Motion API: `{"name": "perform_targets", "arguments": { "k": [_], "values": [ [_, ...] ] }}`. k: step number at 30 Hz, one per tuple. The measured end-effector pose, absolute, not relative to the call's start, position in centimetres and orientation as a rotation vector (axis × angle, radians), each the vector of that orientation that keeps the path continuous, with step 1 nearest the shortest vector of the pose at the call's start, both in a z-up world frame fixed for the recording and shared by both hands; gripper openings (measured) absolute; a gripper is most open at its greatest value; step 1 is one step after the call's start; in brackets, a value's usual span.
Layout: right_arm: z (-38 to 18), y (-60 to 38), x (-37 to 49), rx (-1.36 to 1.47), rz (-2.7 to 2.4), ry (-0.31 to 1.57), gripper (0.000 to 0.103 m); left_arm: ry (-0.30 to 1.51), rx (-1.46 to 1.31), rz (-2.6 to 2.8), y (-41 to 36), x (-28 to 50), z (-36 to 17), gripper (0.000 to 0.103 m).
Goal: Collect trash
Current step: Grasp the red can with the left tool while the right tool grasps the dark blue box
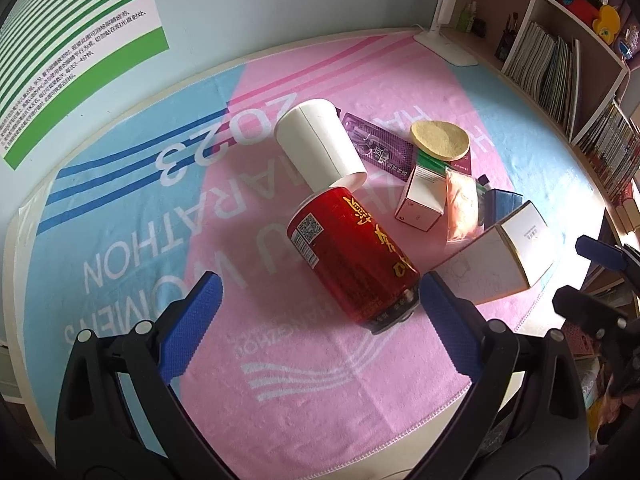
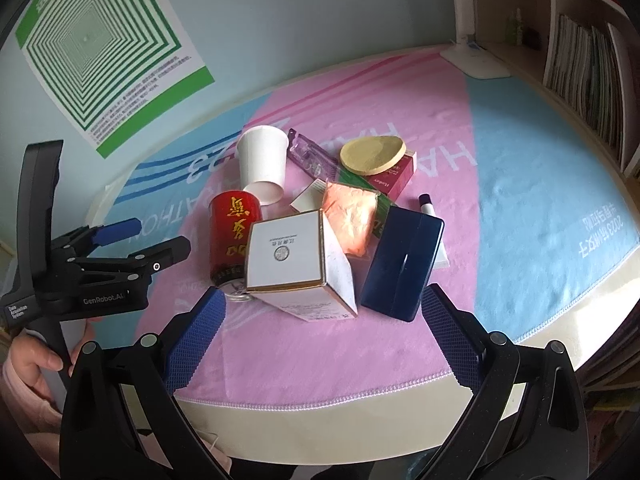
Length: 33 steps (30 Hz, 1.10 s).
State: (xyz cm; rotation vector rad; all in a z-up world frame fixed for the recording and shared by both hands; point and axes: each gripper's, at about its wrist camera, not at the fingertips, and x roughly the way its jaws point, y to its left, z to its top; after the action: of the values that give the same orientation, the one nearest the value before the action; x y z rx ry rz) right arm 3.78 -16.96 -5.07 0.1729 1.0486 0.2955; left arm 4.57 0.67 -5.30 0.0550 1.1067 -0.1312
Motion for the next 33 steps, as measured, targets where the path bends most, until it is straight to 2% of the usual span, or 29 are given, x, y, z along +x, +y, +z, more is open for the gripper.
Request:
{"name": "perform_targets", "arguments": {
  "k": [9,17,18,20,21,24,27,31,33],
  "values": [
    [-5.7,-21.1,6.6,0.279,0.194,1.053,0.097,1.161,0.006,-0.143,0.4,7.3,-7.1,0.096],
    [-9.0,-22.6,9.7,0.302,0.146,1.131,0.096,1.239,0.002,-0.137,-0.2,9.8,-9.9,0.095],
    [-9.5,-22.6,9.9,0.301,0.142,1.139,0.093,1.251,0.000,-0.135,-0.3,10.0,-10.2,0.095],
    [-10.7,-22.6,10.6,0.301,0.146,1.173,0.079,1.271,-0.027,-0.151,-0.2,10.4,-10.9,0.096],
    [-11.3,-22.6,10.9,0.304,0.150,1.194,0.075,1.279,-0.044,-0.159,-0.2,10.5,-11.1,0.096],
    [-12.5,-22.4,11.4,0.305,0.147,1.226,0.075,1.303,-0.065,-0.177,-0.4,11.1,-11.8,0.095],
    [-13.4,-22.1,11.7,0.327,0.163,1.251,0.075,1.347,-0.069,-0.197,-1.0,11.3,-12.8,0.087],
    [-13.7,-21.5,12.0,0.325,0.180,1.258,0.075,1.398,-0.065,-0.209,-1.3,11.3,-14.5,0.069],
    [-14.0,-21.1,12.1,0.308,0.187,1.277,0.075,1.398,-0.058,-0.209,-1.4,11.1,-14.7,0.065]
  ]
}}
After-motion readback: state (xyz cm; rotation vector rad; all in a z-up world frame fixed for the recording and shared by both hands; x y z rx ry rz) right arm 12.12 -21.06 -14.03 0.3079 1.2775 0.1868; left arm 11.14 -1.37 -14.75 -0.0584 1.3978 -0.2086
